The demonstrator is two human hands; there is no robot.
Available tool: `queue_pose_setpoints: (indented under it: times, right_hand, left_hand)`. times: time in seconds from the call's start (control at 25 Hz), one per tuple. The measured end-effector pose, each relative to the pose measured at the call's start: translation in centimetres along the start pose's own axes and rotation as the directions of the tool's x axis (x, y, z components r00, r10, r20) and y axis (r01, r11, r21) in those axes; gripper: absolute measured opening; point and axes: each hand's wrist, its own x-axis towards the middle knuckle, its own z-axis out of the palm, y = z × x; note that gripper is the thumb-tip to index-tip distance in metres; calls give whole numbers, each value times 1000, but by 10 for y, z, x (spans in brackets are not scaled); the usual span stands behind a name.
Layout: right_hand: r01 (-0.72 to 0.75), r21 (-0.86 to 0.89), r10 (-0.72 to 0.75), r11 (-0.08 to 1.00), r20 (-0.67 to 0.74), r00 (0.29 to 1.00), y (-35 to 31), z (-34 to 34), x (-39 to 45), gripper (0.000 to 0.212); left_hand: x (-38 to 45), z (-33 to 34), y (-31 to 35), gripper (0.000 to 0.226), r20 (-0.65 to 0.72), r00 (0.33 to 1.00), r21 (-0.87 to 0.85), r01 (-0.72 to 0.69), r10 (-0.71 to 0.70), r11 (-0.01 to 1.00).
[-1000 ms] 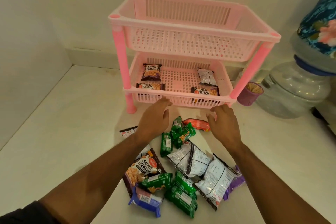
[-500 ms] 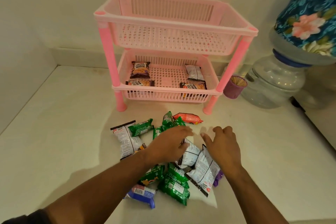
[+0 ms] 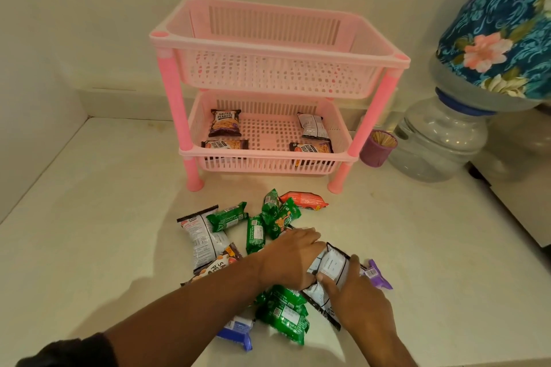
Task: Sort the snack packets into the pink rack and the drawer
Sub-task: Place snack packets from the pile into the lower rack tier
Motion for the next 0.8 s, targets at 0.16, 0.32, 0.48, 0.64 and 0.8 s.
queue_pose_setpoints:
  times: [0.16,0.32,0.48,0.64,0.8]
  right_hand:
    - [-1,128,3,992,-17,1000,-5,3,2,102]
    - [-4,264,1,965,12,1000,-7,2,7,87]
    - [21,300,-24,954,5,1000,-7,-7,12,67]
    - [82,327,-68,941,-55,996,-11,-36,19,59]
    - [176,361,-102,916,-216,971,-23,-79,33,43]
  left_hand:
    - [5,3,0,57,5,1000,104,-9,8,995]
    - [6,2,-1,48,-1,1000,182,-5,6,983]
    - [7,-5,-6,44,9,1000,174,19,-21,984]
    - [7,-37,-15,50,4,991,26,137,-137,990]
    - [11,-85,-33,53,-86,976,-92,192,-200,977]
